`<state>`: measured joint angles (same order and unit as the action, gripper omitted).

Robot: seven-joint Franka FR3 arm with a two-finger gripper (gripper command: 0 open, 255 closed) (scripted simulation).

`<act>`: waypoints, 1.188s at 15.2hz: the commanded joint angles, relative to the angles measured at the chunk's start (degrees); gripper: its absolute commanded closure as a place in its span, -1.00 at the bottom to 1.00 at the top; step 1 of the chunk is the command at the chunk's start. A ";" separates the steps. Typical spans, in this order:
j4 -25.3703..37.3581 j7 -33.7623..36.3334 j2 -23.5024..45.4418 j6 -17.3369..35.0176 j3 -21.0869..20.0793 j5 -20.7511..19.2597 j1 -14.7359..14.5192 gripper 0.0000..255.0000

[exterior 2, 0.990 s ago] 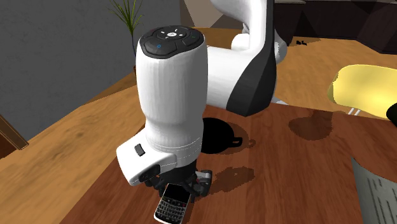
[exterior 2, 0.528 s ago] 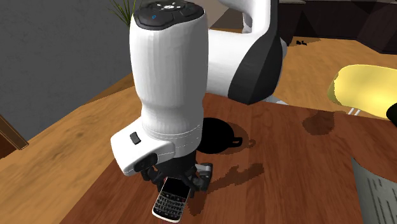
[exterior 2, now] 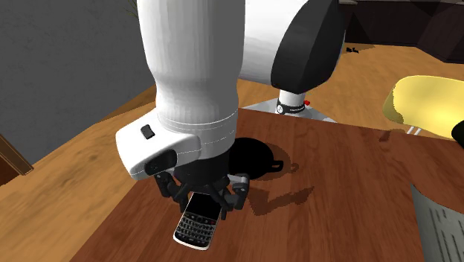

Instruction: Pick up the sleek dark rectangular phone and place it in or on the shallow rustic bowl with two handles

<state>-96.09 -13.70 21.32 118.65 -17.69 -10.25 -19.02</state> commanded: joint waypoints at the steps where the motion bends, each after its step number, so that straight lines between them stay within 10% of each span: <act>1: 0.96 -0.17 -0.49 -1.43 -0.11 0.25 0.00 1.00; 18: 10.99 -1.49 -2.71 -13.52 -0.66 1.49 -0.22 1.00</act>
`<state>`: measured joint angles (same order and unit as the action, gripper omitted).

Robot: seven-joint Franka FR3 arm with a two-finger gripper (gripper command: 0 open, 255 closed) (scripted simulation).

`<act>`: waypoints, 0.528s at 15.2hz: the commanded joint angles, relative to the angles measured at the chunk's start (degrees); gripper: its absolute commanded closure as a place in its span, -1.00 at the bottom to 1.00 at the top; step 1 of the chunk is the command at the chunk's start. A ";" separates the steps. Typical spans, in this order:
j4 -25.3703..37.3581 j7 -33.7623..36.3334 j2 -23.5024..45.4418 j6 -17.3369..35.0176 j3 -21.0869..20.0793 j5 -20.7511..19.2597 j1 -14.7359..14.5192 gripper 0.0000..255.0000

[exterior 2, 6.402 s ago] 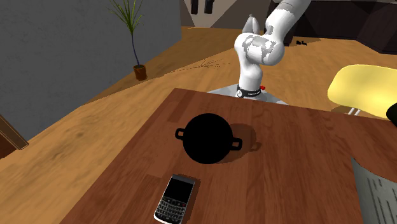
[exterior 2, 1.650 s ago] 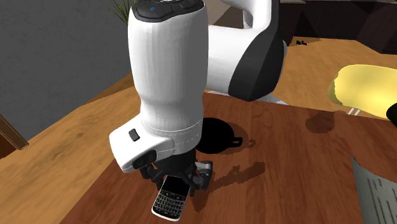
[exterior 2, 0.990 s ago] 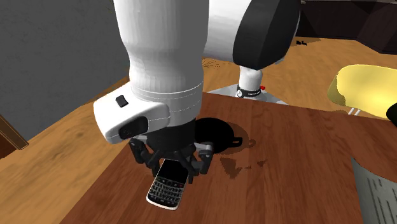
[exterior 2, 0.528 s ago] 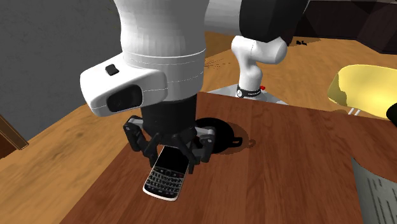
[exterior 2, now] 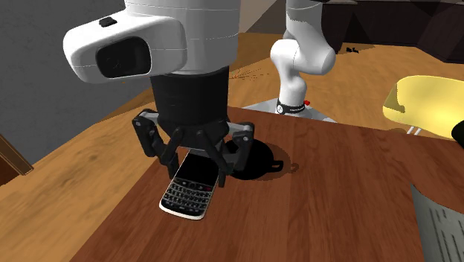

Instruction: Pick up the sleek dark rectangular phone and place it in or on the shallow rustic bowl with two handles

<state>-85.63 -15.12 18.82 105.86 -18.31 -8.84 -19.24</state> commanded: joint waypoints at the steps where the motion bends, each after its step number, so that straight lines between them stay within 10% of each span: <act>1: 1.11 -0.12 -0.22 -1.31 -0.05 0.10 -0.03 1.00; 8: -21.71 -3.13 -18.40 4.40 -0.19 5.92 3.06 1.00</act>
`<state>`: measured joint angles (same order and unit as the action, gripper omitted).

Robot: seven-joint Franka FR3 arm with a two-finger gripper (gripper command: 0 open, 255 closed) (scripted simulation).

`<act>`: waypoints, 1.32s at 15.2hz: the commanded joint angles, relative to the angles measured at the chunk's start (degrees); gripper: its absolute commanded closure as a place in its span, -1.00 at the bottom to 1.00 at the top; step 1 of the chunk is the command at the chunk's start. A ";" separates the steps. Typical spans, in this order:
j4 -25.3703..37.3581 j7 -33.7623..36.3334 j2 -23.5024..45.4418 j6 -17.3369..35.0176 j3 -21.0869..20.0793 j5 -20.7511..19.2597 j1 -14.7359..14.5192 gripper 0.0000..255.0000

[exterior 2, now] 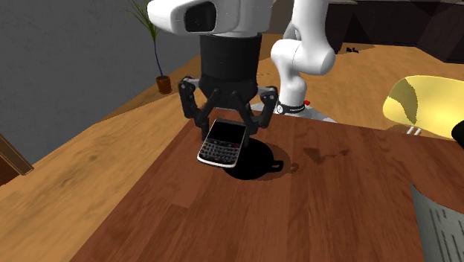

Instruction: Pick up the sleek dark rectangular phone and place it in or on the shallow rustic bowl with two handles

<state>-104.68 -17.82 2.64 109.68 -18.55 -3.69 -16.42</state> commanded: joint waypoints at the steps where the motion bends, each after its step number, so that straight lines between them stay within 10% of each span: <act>1: -5.38 -0.99 -4.68 1.01 0.20 1.60 0.40 1.00; 5: -15.35 -3.29 -14.32 1.82 1.12 4.69 0.47 1.00; 20: -23.62 -2.21 -11.31 12.96 0.56 3.80 0.37 1.00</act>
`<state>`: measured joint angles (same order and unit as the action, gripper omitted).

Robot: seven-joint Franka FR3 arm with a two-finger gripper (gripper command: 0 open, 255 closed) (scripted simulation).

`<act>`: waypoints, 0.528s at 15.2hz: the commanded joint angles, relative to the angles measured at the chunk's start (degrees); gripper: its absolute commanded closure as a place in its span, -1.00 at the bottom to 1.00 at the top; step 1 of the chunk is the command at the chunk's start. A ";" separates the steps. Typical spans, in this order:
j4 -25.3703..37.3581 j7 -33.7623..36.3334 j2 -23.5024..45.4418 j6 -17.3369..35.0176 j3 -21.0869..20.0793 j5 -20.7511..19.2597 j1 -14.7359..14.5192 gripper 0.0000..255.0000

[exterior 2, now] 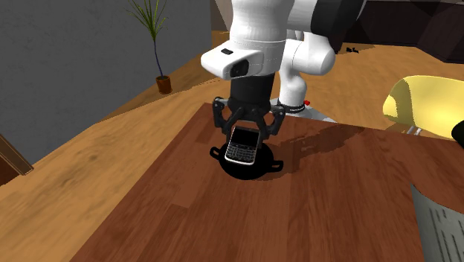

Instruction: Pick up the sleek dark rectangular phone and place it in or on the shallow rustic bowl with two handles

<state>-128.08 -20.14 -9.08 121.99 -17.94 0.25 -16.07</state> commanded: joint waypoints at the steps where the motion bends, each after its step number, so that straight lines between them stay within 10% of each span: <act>1: -0.22 0.12 0.41 0.65 -0.05 -0.14 0.02 1.00; 7: -0.21 0.12 0.42 0.65 -0.05 -0.14 0.02 1.00; 8: -0.21 0.12 0.42 0.65 -0.05 -0.14 0.02 -1.00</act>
<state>-128.30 -20.02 -8.66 122.63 -17.99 0.11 -16.05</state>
